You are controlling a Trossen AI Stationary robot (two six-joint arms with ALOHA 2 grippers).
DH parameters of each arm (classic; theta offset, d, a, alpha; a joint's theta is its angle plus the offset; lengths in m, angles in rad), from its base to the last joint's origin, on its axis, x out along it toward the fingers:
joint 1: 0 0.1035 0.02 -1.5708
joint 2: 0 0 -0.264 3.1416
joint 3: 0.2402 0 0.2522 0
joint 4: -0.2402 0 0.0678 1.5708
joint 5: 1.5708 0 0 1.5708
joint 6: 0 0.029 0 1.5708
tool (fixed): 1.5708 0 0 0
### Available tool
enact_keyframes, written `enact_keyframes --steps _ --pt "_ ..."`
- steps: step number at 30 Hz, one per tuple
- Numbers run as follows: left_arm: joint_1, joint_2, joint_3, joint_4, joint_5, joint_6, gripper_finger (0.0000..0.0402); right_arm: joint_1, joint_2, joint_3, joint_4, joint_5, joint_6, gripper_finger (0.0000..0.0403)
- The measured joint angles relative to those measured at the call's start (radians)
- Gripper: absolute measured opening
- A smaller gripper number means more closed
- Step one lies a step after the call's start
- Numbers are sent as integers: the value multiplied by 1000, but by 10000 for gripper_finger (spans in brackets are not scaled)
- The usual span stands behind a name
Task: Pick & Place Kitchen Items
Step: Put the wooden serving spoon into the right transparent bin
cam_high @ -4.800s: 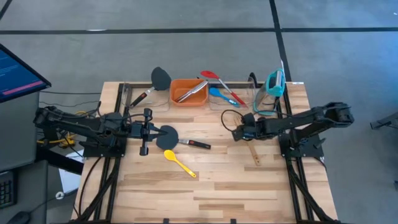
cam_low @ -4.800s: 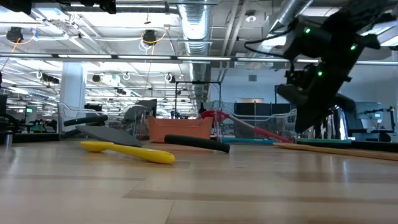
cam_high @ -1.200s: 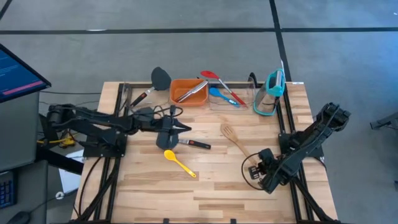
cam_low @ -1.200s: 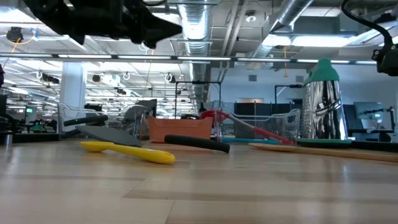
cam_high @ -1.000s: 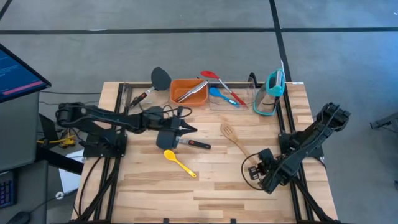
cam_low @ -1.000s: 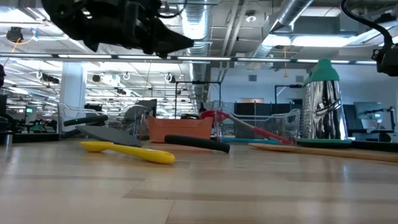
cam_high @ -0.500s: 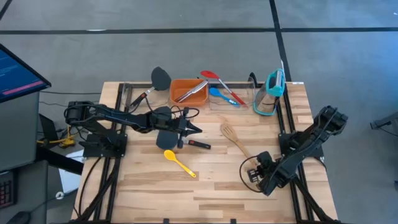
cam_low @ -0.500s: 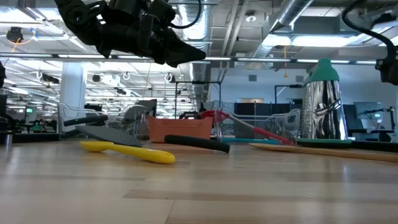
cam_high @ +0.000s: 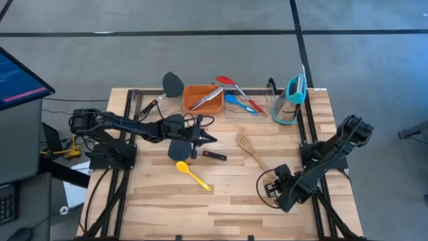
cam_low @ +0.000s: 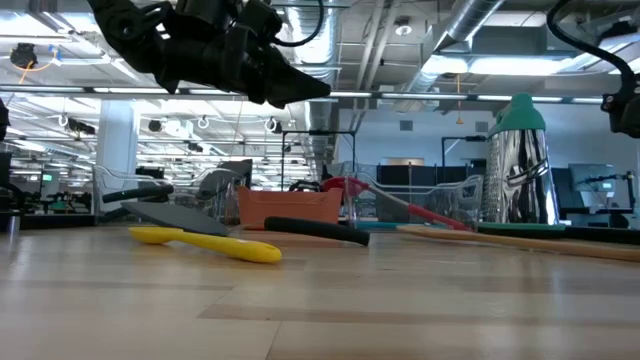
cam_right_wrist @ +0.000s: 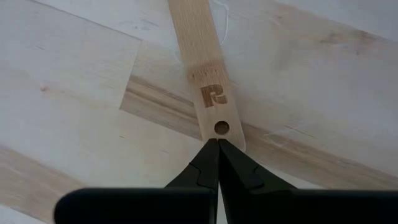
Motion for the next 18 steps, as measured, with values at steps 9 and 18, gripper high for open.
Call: enact_keyframes --steps 9,18 --pt "57 38 1 -98 65 -51 2 0 1 -2 2 3 1 0" --pt "72 316 189 -115 154 -44 2 0 2 -3 2 21 -1 0"
